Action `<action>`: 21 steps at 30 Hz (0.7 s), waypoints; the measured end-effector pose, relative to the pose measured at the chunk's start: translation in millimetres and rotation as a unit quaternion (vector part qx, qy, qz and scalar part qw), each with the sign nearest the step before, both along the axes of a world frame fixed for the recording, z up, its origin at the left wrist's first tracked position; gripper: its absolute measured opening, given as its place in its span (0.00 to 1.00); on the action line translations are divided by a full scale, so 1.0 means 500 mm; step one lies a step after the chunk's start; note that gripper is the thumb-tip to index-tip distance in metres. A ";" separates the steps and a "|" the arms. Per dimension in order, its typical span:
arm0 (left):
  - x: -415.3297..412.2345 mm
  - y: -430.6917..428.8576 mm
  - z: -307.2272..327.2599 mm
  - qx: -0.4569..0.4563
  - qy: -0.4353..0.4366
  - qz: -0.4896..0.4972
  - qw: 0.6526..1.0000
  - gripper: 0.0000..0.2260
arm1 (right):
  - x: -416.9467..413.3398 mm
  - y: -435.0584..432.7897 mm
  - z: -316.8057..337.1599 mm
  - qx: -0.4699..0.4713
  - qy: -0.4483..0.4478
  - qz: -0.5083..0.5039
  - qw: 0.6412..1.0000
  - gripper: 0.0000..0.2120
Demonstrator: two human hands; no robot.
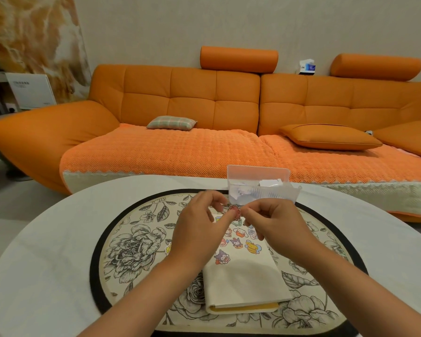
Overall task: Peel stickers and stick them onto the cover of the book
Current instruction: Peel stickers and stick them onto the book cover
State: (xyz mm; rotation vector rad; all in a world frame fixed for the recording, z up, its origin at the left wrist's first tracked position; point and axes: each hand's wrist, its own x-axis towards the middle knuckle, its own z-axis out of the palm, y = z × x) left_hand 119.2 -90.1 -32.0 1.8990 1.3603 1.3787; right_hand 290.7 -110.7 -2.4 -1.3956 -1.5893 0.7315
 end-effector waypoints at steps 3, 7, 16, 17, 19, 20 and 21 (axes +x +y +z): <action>0.007 -0.003 0.002 -0.017 -0.019 -0.030 0.999 0.05 | -0.002 0.002 -0.007 0.021 -0.026 -0.014 0.999 0.08; 0.016 -0.010 0.008 -0.134 -0.119 -0.081 0.981 0.03 | 0.002 0.006 -0.016 0.051 -0.093 -0.034 0.994 0.06; 0.022 -0.016 0.009 -0.194 -0.174 -0.084 0.962 0.03 | 0.001 0.004 -0.025 0.105 -0.183 -0.042 0.977 0.05; 0.022 -0.016 0.009 -0.193 -0.170 -0.084 0.963 0.03 | 0.001 0.004 -0.026 0.107 -0.186 -0.043 0.976 0.05; 0.022 -0.015 0.009 -0.191 -0.160 -0.084 0.965 0.04 | -0.001 0.003 -0.027 0.109 -0.190 -0.046 0.975 0.05; 0.022 -0.015 0.010 -0.188 -0.152 -0.085 0.967 0.04 | -0.001 0.003 -0.028 0.110 -0.192 -0.048 0.974 0.05; 0.022 -0.015 0.009 -0.184 -0.143 -0.086 0.969 0.04 | -0.002 0.003 -0.028 0.109 -0.190 -0.050 0.974 0.05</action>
